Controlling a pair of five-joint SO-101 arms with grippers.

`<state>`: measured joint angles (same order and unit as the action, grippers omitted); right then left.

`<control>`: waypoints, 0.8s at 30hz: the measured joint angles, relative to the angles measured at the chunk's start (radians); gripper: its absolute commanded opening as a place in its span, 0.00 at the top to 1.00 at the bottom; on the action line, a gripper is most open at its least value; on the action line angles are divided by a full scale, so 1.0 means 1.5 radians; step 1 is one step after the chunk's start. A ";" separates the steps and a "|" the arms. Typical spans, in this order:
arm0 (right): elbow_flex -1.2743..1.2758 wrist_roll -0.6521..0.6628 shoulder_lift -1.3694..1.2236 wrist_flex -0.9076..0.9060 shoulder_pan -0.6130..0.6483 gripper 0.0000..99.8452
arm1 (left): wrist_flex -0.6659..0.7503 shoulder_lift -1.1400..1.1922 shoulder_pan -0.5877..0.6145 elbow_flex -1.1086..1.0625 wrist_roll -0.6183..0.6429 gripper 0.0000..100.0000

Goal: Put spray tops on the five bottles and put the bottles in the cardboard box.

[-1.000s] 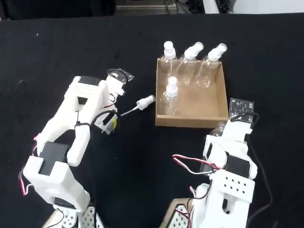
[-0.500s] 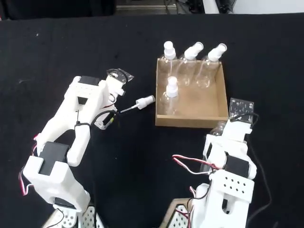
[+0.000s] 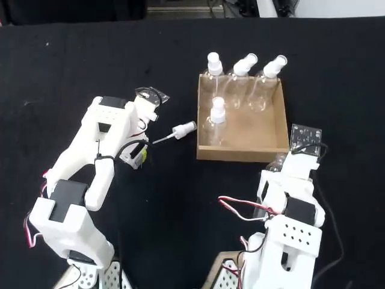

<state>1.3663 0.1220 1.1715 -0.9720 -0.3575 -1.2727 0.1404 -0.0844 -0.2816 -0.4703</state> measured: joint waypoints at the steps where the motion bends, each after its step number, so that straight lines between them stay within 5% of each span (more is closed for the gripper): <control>1: 0.000 0.000 0.000 0.000 0.000 0.99 | 0.000 0.000 0.000 0.000 0.000 0.88; 24: 0.000 0.000 0.000 0.000 0.000 0.99 | 0.032 0.000 0.000 -0.013 0.000 0.89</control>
<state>1.3663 0.1220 1.1715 -0.9720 -0.3575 -1.2252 0.1404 -0.0844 -0.3015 -0.4703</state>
